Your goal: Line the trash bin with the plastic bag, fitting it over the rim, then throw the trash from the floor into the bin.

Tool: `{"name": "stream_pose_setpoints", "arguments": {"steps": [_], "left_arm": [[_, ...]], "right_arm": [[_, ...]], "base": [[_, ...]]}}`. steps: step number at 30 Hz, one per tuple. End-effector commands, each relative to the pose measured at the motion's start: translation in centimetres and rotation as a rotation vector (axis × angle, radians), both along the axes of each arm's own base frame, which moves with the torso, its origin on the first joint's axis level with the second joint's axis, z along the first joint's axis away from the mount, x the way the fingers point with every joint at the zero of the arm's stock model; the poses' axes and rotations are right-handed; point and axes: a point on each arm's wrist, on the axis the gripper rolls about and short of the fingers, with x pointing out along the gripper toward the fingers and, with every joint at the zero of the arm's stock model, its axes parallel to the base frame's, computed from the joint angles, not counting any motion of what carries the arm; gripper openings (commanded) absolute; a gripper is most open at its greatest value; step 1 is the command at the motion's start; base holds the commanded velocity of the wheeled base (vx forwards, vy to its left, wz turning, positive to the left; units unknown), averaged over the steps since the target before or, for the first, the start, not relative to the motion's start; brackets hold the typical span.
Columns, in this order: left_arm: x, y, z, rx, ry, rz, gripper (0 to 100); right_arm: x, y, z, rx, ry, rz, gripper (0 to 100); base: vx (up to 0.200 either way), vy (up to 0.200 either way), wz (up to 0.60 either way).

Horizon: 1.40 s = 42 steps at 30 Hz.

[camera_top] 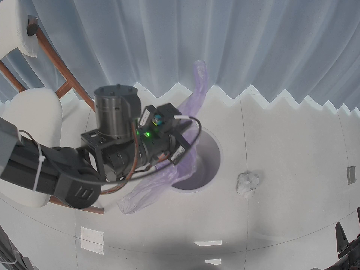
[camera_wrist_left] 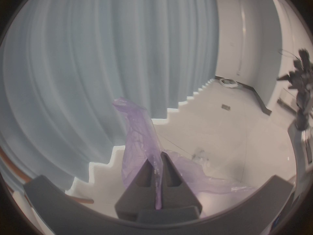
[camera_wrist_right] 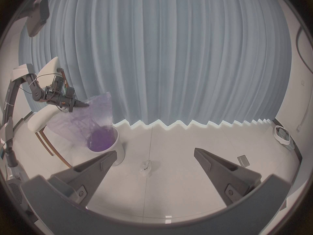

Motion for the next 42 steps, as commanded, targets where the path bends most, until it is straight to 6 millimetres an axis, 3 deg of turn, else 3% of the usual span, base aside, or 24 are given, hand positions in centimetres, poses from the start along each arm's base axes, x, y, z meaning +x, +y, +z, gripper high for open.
{"name": "stream_pose_setpoints", "arguments": {"steps": [1, 3, 8, 11, 17, 18, 19, 20, 21, 22, 24, 28, 30, 35, 40, 42], "left_arm": [[-0.8, -0.9, -3.4, 0.136, 0.016, -0.067, 0], [-0.9, -0.4, -4.1, 0.176, 0.002, -0.052, 0], [-2.3, 3.8, -6.0, 0.372, -0.184, 0.031, 0], [-4.0, 4.1, -7.4, 0.406, -0.197, -0.006, 0], [-4.4, 4.1, -6.9, 0.326, -0.244, 0.017, 0], [-4.2, 4.0, -5.9, 0.253, -0.295, 0.046, 0], [-4.2, 4.0, -5.8, 0.24, -0.301, 0.048, 0], [-4.2, 4.0, -5.8, 0.237, -0.305, 0.049, 0], [-4.4, 3.9, -5.8, 0.232, -0.306, 0.043, 0], [-4.4, 3.8, -5.7, 0.229, -0.31, 0.042, 0], [-4.5, 3.7, -5.7, 0.228, -0.31, 0.036, 0], [-5.0, 3.2, -5.8, 0.227, -0.303, 0.041, 0], [-5.1, 3.0, -5.7, 0.207, -0.294, 0.067, 0], [-5.1, 2.1, -5.5, 0.144, -0.277, 0.127, 0], [-5.5, 1.3, -5.7, 0.124, -0.294, 0.108, 0], [-5.7, 0.0, -5.9, 0.098, -0.311, 0.108, 0]], "right_arm": [[0.0, 0.0, -0.5, 0.0, 0.001, 0.001, 100], [0.0, 0.0, -0.5, -0.002, 0.001, 0.002, 100], [0.0, 0.0, -0.5, -0.009, 0.003, 0.013, 100], [0.0, 0.0, -0.5, 0.0, 0.003, 0.013, 100], [0.0, 0.0, -0.5, 0.018, 0.004, 0.016, 100], [-0.3, 0.1, 0.8, 0.051, -0.042, 0.04, 100], [-0.4, 0.0, 4.1, 0.096, -0.099, 0.1, 100], [-0.2, 0.0, 5.2, 0.107, -0.106, 0.117, 100], [2.7, 0.2, 9.5, 0.139, -0.09, 0.212, 100], [4.2, 0.6, 11.0, 0.156, -0.095, 0.284, 100], [6.5, 1.6, 12.6, 0.238, -0.014, 0.386, 100], [11.2, 3.9, 14.2, 0.536, 0.243, 0.417, 100], [12.9, 4.9, 14.0, 0.596, 0.359, 0.426, 100], [15.3, 7.4, 12.3, 0.552, 0.609, 0.48, 100], [16.6, 10.0, 10.8, 0.499, 0.737, 0.534, 100], [18.1, 11.4, 10.2, 0.516, 0.798, 0.52, 100]], "base": [[0.0, 0.0, 0.0], [0.0, 0.0, 0.0], [0.0, 0.0, 0.0], [0.0, 0.0, 0.0], [0.0, 0.0, 0.0], [0.0, 0.0, 0.0], [0.0, 0.0, 0.0], [0.0, 0.0, 0.0], [0.0, 0.0, 0.0], [0.0, 0.0, 0.0], [0.0, 0.0, 0.0], [0.0, 0.0, 0.0], [0.0, 0.0, 0.0], [0.0, 0.0, 0.0], [0.0, 0.0, 0.0], [0.0, 0.0, 0.0]]}}
